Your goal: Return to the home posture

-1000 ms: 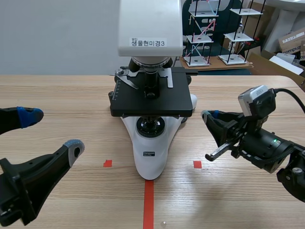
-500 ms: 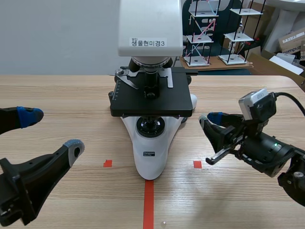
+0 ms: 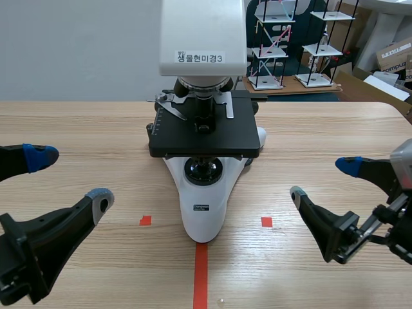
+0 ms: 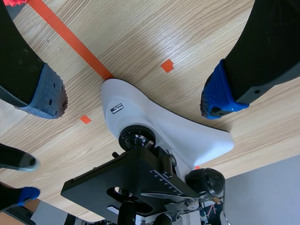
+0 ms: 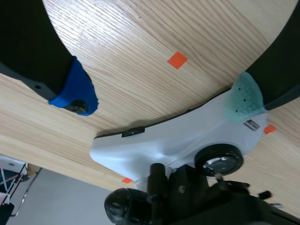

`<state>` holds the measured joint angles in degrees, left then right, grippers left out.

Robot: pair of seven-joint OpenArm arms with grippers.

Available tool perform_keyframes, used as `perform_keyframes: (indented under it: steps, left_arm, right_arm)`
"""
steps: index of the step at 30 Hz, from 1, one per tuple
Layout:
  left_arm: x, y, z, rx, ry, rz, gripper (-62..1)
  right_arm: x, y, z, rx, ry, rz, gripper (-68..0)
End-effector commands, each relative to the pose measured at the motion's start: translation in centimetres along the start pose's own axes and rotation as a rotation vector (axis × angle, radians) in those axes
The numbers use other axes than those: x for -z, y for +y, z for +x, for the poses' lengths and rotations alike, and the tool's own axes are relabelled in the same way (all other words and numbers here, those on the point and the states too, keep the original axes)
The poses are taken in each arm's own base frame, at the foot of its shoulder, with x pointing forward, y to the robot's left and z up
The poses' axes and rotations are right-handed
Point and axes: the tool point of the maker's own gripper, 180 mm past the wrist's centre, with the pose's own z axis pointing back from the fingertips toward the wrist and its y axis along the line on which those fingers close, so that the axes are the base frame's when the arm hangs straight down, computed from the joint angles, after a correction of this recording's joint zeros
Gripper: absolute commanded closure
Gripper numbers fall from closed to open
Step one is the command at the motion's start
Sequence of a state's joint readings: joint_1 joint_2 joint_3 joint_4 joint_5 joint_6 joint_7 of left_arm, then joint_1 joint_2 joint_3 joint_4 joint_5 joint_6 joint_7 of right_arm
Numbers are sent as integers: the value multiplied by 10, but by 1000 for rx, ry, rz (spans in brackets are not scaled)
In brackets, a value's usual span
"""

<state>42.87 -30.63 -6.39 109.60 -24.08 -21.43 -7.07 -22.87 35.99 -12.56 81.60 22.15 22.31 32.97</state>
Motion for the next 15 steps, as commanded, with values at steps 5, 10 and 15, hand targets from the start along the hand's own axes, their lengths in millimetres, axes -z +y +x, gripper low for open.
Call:
perform_keyframes:
  steps: [5,10,15]
  left_arm:
    - [0,0,8,2,-27,0,-598]
    - [0,0,8,2,-27,0,-598]
    - [0,0,8,2,-27,0,-598]
  right_arm:
    - [-20,6,27,-31,-22,5,-658]
    - [-34,16,38,-47,11,8,-658]
    - [-40,28,56,-51,10,25,-657]
